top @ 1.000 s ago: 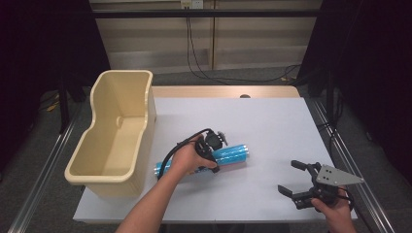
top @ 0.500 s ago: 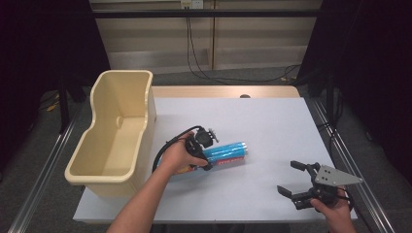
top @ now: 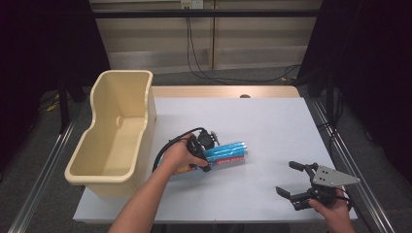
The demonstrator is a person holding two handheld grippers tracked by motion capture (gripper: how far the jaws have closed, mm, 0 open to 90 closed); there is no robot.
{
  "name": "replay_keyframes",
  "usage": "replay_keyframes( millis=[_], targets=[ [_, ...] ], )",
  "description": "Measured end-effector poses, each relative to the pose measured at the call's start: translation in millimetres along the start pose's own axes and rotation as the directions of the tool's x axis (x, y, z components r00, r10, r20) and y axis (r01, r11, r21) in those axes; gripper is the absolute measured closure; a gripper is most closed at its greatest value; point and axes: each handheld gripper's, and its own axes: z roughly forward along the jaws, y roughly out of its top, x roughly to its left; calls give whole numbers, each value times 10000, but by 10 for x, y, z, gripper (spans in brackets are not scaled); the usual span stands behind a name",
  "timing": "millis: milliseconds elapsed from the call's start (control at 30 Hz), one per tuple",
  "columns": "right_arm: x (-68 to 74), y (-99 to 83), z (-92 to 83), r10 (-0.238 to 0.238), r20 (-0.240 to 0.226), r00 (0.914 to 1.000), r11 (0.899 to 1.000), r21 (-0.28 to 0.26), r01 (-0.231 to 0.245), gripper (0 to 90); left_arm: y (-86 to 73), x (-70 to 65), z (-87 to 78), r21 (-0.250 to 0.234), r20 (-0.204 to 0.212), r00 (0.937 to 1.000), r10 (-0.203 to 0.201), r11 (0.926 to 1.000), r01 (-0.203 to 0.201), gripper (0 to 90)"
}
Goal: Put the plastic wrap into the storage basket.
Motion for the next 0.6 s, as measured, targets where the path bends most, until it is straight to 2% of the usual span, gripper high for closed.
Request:
replay_keyframes(
  millis=[67,167,233,267,400,467,533,600],
  targets=[
    [-1,1,-3,-4,4,10000,10000,24,4,41,-6,18,6,-85,107,9999,28,10000,-27,288],
    [-2,0,0,-6,-17,10000,10000,22,6,41,15,18,5,115,126,9999,-14,9999,13,291],
    [-2,1,5,-23,-47,10000,10000,12,23,41,50,7,8,447,60,9999,96,9990,-99,293],
    [-2,1,6,-21,-48,10000,10000,4,21,41,69,10,12,598,114,9999,-57,9982,50,293],
    [0,1,16,-46,-32,10000,10000,73,47,43,144,30,16,1336,277,9996,8,9910,-45,294],
    [0,2,8,-28,-63,10000,10000,15,28,44,143,37,15,1328,330,9995,-14,9911,-30,296],
    [-2,1,4,-12,-51,10000,10000,9,13,44,116,33,13,1050,287,9996,-76,9945,46,296],
    [-10,-2,3,13,-73,10000,10000,30,-13,43,121,16,10,1068,260,9995,-161,9942,132,296]
  ],
)
